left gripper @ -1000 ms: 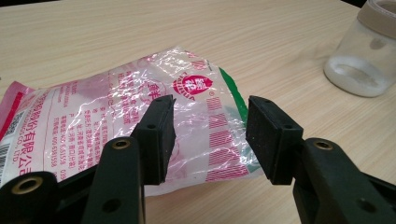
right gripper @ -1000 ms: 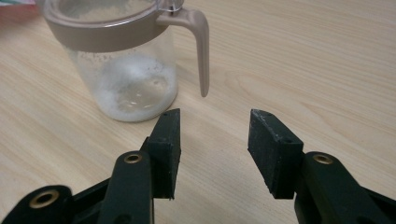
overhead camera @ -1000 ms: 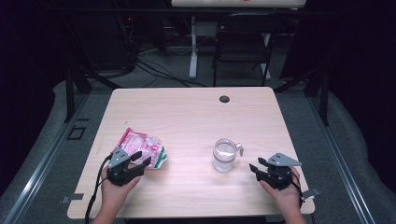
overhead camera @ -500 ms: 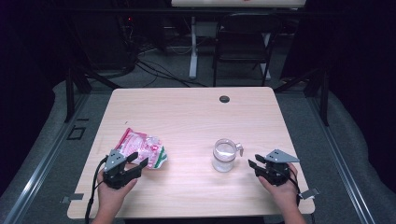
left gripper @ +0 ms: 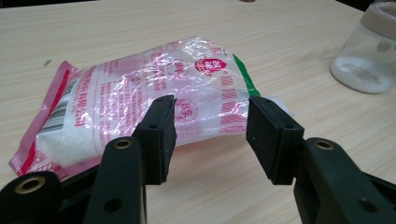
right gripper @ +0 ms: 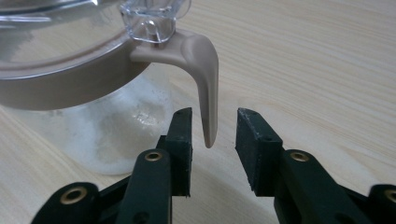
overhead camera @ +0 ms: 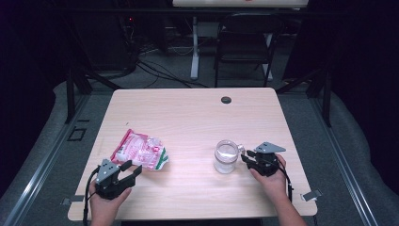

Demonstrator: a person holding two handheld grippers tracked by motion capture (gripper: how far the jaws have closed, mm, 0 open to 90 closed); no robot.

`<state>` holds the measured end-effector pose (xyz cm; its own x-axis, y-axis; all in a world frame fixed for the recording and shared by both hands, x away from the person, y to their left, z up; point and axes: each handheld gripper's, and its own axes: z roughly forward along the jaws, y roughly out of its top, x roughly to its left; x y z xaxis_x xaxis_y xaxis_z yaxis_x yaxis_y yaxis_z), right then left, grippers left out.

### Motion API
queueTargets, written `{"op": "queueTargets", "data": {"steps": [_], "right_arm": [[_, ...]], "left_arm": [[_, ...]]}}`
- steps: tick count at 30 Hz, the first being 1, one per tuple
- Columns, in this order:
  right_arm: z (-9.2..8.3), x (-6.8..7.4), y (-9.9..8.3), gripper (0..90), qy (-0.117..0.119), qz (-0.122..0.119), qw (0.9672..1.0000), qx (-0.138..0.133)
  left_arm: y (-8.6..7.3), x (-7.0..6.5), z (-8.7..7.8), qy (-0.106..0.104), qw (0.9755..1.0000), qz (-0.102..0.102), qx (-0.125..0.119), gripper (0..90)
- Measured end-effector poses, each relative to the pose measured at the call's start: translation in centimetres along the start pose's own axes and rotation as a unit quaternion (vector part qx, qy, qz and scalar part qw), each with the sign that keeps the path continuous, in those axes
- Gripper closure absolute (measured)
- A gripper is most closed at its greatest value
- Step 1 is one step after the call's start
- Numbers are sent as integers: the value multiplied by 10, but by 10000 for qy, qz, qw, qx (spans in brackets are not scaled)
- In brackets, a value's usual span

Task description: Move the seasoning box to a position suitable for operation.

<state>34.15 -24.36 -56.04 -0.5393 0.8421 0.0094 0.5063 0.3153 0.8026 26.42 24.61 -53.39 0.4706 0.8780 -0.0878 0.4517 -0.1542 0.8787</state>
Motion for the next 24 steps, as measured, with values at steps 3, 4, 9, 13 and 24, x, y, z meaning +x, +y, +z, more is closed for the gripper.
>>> {"op": "queueTargets", "data": {"steps": [3,4,9,13,24], "right_arm": [[4,0,1,690,12,31,10000,16],[8,1,3,707,-26,27,10000,15],[16,3,6,737,-90,-42,9999,88],[19,4,7,755,-60,-34,10000,68],[19,7,8,810,-138,-150,9998,75]], "left_arm": [[-2,2,-4,10,10000,-29,7,539],[-3,2,-5,26,10000,-62,-35,547],[-5,5,-12,62,9998,-201,-58,557],[-7,5,-14,99,9997,-218,-21,558],[-6,-3,-10,52,10000,-29,72,561]]}}
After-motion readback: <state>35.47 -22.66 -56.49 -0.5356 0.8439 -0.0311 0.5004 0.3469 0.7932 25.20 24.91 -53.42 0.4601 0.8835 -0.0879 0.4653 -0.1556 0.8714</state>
